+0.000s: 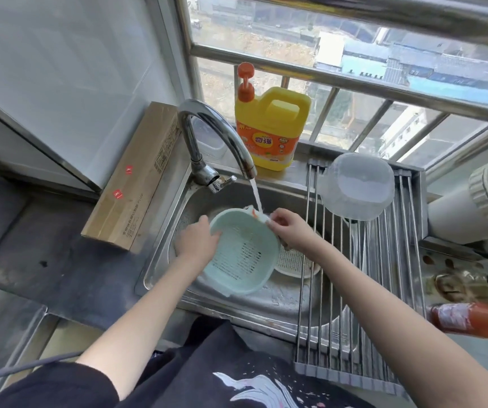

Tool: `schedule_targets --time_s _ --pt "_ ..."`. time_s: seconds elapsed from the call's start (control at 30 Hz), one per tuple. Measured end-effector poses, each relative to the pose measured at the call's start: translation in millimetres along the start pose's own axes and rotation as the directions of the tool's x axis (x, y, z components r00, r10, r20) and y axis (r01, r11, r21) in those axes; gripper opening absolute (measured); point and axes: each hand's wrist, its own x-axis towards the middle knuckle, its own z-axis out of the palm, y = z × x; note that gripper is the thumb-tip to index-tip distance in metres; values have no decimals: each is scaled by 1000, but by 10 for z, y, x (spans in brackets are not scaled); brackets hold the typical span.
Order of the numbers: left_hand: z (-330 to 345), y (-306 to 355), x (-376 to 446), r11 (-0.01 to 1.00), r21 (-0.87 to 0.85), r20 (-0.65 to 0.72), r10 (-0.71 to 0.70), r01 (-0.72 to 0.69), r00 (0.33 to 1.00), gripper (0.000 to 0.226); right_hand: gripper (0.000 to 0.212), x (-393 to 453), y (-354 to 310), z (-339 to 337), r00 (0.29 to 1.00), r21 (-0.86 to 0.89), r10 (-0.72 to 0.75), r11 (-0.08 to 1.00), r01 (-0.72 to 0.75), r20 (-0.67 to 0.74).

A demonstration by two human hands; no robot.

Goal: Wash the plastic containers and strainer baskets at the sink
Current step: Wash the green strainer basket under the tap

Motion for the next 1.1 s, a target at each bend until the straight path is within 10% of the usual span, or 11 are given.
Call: schedule_targets --time_s 0.13,0.33,0.53,0.7,0.83,1.1 --pt "72 -2 -20 972 177 -86 173 -156 981 29 18 -8 9 -87 977 26 -28 999 23 210" --pt "20 69 114 950 214 -89 253 -230 963 31 52 143 -53 75 993 -270 -23 963 -10 -119" --pt "-69 2 210 932 253 -103 294 -260 950 27 73 169 -115 158 984 94 161 984 -154 -73" --pt "-151 -28 224 911 271 -85 344 -310 935 26 50 174 -33 201 999 -160 9 987 -4 32" --pt "-195 -138 252 928 209 -87 331 -307 940 27 62 219 -189 294 993 121 119 986 -118 -4" --pt "-193 -165 344 994 -18 -155 103 -107 982 51 57 244 -191 278 995 -108 -32 994 22 -91"
